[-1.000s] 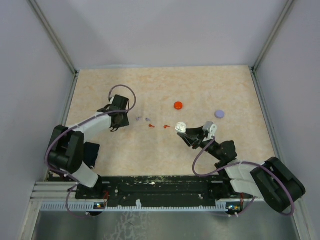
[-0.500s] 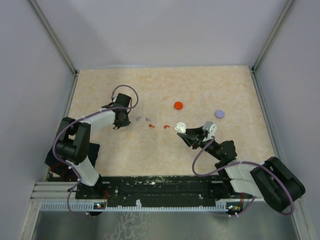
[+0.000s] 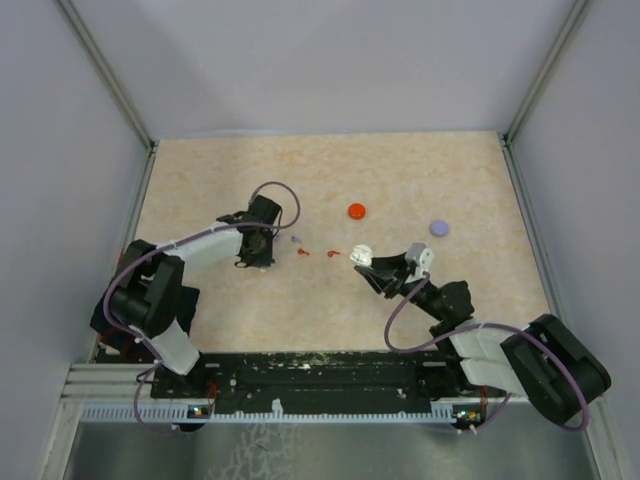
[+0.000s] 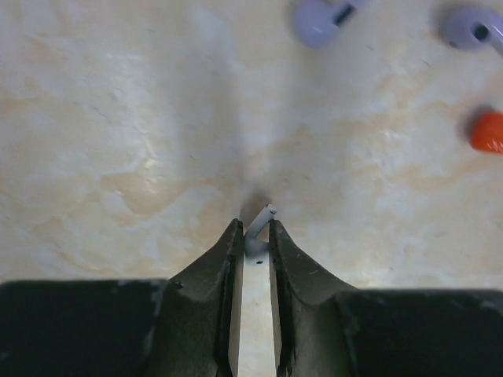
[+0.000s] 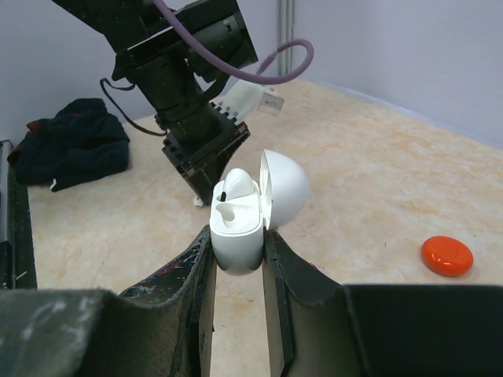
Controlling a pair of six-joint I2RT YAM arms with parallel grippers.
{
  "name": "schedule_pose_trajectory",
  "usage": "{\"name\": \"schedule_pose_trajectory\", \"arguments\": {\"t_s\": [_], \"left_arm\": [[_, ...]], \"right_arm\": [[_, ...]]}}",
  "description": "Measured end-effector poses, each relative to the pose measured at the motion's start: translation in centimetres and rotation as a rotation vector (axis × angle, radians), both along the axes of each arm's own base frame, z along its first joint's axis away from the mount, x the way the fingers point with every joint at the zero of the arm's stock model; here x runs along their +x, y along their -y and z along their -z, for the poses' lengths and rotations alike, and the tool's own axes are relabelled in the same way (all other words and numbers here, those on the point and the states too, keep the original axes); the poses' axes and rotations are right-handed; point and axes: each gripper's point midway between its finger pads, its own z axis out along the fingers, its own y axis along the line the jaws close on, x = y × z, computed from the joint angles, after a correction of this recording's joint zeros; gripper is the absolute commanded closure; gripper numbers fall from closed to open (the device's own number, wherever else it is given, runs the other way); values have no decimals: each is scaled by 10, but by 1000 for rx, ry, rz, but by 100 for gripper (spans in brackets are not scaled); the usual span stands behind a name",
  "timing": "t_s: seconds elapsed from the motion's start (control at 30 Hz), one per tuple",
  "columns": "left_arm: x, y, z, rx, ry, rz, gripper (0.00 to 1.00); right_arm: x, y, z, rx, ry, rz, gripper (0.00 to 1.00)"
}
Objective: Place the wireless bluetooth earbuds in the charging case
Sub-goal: Move the earbud to the center of the board.
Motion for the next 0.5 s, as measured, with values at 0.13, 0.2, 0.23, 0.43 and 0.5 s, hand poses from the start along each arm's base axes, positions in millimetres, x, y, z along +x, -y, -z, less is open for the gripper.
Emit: {"name": "schedule_pose_trajectory", "arguments": {"t_s": [0.13,0.2,0.23,0.43,0.5], "left_arm": [[-19,26,0,13,-19,115,76],[-29,40,1,20,-25,176,76],[-32,45,0,21,-24,198,76],[-53,72,3,33,-33,318,63],[-58,74,5,45,-39,330,58]], "right_arm": [[0,0,-1,3,4,0,100],[0,0,-2,3,6,0,100],[0,0,-2,3,5,0,100],[-1,0,-2,4,6,-1,100],[-1,0,-2,3,6,-1,100]]}}
